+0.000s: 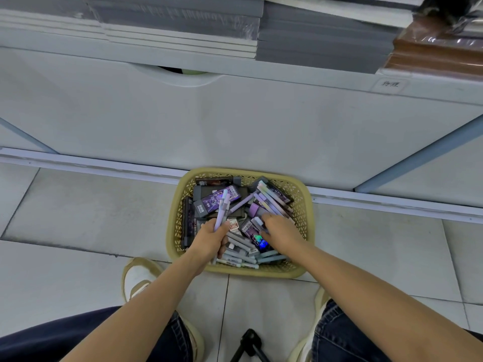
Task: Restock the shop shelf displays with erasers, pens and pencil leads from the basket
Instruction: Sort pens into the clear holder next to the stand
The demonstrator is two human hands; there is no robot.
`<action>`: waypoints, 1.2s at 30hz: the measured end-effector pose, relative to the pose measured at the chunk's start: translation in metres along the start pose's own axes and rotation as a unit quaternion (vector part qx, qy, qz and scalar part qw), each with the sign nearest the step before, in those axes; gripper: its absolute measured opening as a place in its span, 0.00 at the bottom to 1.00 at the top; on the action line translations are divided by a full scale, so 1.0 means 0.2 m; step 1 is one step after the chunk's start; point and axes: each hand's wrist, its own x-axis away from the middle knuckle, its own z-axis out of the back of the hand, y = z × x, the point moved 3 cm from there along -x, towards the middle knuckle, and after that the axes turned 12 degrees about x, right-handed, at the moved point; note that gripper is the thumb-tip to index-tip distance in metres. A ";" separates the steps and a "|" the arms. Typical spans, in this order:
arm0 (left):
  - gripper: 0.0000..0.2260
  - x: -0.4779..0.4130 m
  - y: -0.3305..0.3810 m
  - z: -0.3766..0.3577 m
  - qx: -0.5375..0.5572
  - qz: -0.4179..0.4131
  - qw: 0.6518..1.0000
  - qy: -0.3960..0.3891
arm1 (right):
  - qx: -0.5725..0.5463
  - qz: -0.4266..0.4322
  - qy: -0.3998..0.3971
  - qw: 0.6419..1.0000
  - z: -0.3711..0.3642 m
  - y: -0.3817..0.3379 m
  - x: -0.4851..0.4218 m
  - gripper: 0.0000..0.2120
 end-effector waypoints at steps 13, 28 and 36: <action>0.14 0.14 0.39 -0.11 0.094 -0.098 0.991 -0.010 | -0.515 0.041 -0.003 0.856 0.64 -0.05 -0.04 0.05; 0.14 0.57 1.01 -0.10 0.017 -0.221 0.969 -0.106 | -0.646 0.087 0.206 0.730 1.40 -0.10 0.33 0.03; 0.09 0.66 0.92 -0.05 0.017 -0.240 0.971 -0.003 | -0.714 0.100 0.214 0.659 1.31 -0.15 0.42 0.08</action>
